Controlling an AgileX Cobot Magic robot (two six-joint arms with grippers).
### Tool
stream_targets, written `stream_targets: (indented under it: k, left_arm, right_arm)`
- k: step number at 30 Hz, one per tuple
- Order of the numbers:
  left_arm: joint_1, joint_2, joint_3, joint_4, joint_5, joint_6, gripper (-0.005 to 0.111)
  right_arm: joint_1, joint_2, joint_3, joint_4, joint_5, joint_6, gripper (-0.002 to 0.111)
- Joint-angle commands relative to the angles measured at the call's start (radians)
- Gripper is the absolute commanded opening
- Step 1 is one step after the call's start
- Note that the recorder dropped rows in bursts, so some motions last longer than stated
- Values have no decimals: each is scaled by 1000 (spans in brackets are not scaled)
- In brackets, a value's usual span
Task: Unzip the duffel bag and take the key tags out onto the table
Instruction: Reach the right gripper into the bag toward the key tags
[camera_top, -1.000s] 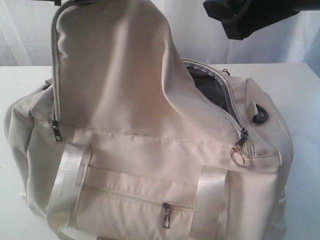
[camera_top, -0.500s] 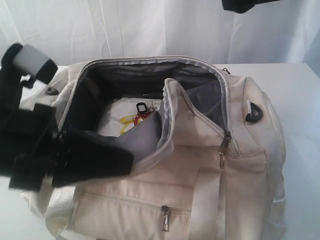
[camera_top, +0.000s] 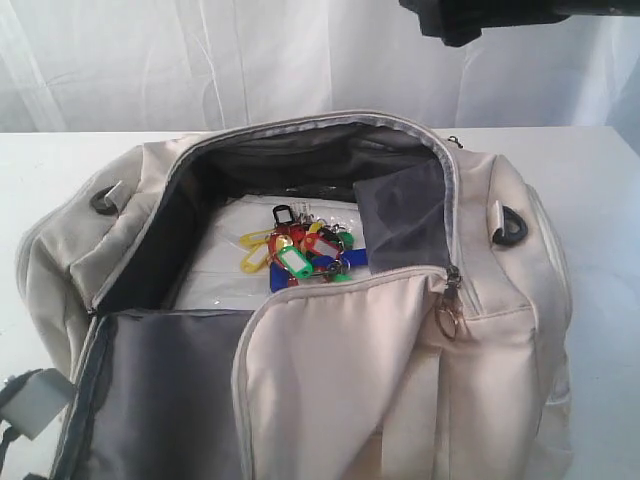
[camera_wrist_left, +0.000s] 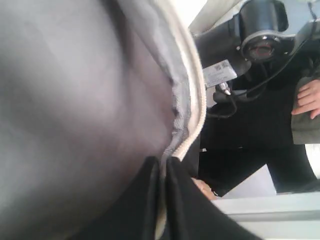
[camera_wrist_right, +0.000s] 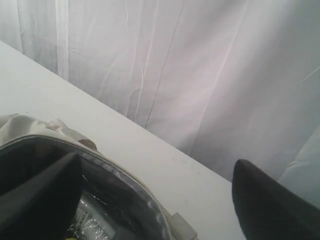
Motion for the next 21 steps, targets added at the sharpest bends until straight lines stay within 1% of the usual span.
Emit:
stream_targets:
  k: [1, 2, 3, 4, 6, 9, 13, 14, 15, 16, 21]
  left_arm:
    - [-9, -13, 16, -5, -23, 18, 51]
    - [-9, -13, 16, -5, -23, 10, 73]
    - [-9, -13, 16, -5, -23, 10, 84]
    - [-9, -13, 16, -5, -23, 6, 97]
    - [-9, -13, 12, -5, -23, 6, 105]
    - [-9, -13, -10, -5, -23, 6, 105]
    - [-9, -13, -23, -5, -23, 12, 105]
    - [-9, -13, -23, -5, -23, 14, 105]
    - [-9, -13, -23, -5, -23, 14, 105]
    - [-9, -13, -23, -5, -23, 14, 105]
    - [-9, -13, -23, -5, -23, 16, 105]
  right_arm:
    - [-5, 29, -2, 28, -2, 8, 76]
    - [-5, 40, -2, 41, 5, 8, 76]
    - [-5, 44, -2, 46, 7, 8, 76]
    - [-5, 57, -2, 77, 9, 8, 76]
    - [-5, 80, -2, 107, 9, 4, 76]
    - [-3, 117, -2, 133, 11, -4, 76]
    - [56, 214, -4, 133, 11, -35, 76]
    - [76, 237, -6, 133, 11, -62, 76]
    - [117, 282, -20, 133, 13, -93, 76]
    - [132, 308, -28, 133, 12, -91, 76]
    - [158, 419, -66, 179, 18, -76, 76]
